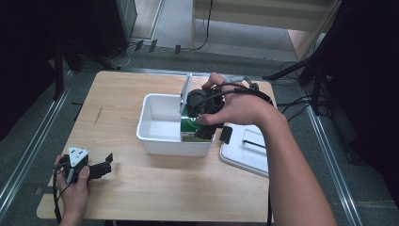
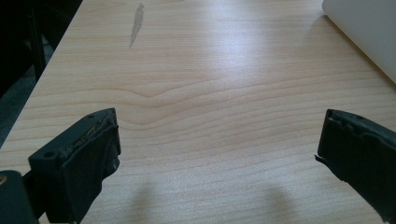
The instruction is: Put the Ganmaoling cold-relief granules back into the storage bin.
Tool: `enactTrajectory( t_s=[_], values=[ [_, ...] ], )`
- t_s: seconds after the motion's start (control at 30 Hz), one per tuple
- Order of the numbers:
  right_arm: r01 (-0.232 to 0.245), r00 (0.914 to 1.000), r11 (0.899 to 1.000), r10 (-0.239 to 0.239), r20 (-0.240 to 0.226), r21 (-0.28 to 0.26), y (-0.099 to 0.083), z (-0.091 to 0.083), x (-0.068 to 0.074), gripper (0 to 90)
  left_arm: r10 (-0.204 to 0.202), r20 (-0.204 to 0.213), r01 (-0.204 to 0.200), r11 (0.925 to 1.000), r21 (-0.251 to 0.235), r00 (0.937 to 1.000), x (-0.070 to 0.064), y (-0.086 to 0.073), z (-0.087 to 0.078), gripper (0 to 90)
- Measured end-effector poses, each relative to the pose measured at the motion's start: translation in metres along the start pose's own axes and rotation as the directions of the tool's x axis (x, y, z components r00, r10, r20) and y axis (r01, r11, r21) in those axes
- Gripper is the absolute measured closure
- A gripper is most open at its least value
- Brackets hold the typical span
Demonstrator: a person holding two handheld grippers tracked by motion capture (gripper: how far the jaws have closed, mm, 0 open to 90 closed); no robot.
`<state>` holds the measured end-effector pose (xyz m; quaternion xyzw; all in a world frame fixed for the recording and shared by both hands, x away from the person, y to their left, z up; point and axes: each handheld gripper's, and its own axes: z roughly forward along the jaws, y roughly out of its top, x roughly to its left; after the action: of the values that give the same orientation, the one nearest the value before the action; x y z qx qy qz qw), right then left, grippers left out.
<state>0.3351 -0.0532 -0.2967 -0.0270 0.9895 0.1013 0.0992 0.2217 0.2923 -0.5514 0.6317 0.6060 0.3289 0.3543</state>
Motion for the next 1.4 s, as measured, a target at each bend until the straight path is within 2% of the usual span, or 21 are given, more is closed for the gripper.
enactTrajectory(
  t_s=[0.1,0.13,0.4,0.43,0.47,0.67,0.7,0.8,0.83,0.87,0.9,0.93,1.13,1.3,1.33,1.4],
  values=[
    [0.013,0.9999,1.000,-0.013,0.004,-0.013,0.002,0.002,-0.006,16.0,-0.002,0.000,0.002,1.0000,-0.001,1.0000,0.000,0.000,0.000,0.0],
    [-0.005,0.9999,1.000,0.005,0.012,-0.003,0.002,0.002,-0.007,16.0,-0.002,0.000,0.002,1.0000,-0.001,1.0000,0.000,0.000,0.000,0.0],
    [-0.009,0.9998,1.000,0.009,0.019,-0.009,0.000,0.013,-0.022,16.0,-0.002,0.003,0.002,1.0000,0.000,1.0000,0.000,0.000,0.000,0.0],
    [-0.021,0.9996,1.000,0.021,0.018,-0.001,-0.001,0.015,-0.022,16.0,0.000,0.004,0.000,1.0000,0.001,1.0000,0.000,0.000,0.000,0.0],
    [-0.009,0.9996,1.000,0.009,0.025,-0.007,-0.001,0.017,-0.025,16.0,0.001,0.004,-0.001,1.0000,0.003,1.0000,0.000,0.000,0.000,0.0],
    [-0.016,0.9997,1.000,0.016,0.019,-0.009,-0.003,0.027,-0.033,15.9,-0.002,0.001,0.002,1.0000,0.004,1.0000,0.001,0.000,0.000,0.0],
    [-0.030,0.9994,1.000,0.030,0.016,-0.003,-0.003,0.028,-0.033,15.9,-0.004,0.001,0.004,1.0000,0.004,1.0000,0.001,0.000,0.000,0.0],
    [-0.019,0.9995,1.000,0.019,0.025,-0.005,-0.004,0.034,-0.037,15.9,-0.010,0.000,0.010,0.9999,0.003,1.0000,0.001,0.000,0.000,0.0],
    [-0.029,0.9993,1.000,0.029,0.024,0.004,-0.004,0.036,-0.037,15.9,-0.009,0.000,0.009,1.0000,0.003,1.0000,0.001,0.000,0.000,0.0],
    [-0.016,0.9994,1.000,0.016,0.029,0.000,-0.004,0.038,-0.039,15.9,-0.008,0.002,0.008,1.0000,0.004,1.0000,0.001,0.000,0.000,0.0],
    [-0.032,0.9990,0.999,0.032,0.031,0.007,-0.004,0.040,-0.038,15.8,-0.007,0.002,0.007,1.0000,0.004,1.0000,0.001,0.000,-0.001,0.0],
    [-0.011,0.9994,1.000,0.011,0.034,-0.004,-0.004,0.043,-0.040,15.8,-0.008,0.002,0.008,1.0000,0.003,1.0000,0.001,0.000,-0.001,0.0],
    [-0.032,0.9989,0.999,0.032,0.035,-0.008,-0.007,0.055,-0.043,15.8,-0.011,-0.001,0.011,0.9999,-0.001,0.9999,0.001,0.000,-0.001,0.0],
    [-0.026,0.9986,1.000,0.026,0.047,-0.006,-0.011,0.066,-0.046,15.8,-0.011,-0.002,0.011,0.9999,-0.003,0.9999,0.001,0.000,-0.001,0.0],
    [-0.043,0.9981,0.999,0.043,0.044,0.000,-0.012,0.067,-0.046,15.8,-0.011,-0.001,0.011,0.9999,-0.003,0.9999,0.001,0.000,-0.001,0.0],
    [-0.031,0.9987,0.999,0.032,0.040,-0.008,-0.013,0.071,-0.048,15.8,-0.012,0.000,0.012,0.9999,-0.007,0.9999,0.001,0.000,-0.001,0.0]
  ],
)
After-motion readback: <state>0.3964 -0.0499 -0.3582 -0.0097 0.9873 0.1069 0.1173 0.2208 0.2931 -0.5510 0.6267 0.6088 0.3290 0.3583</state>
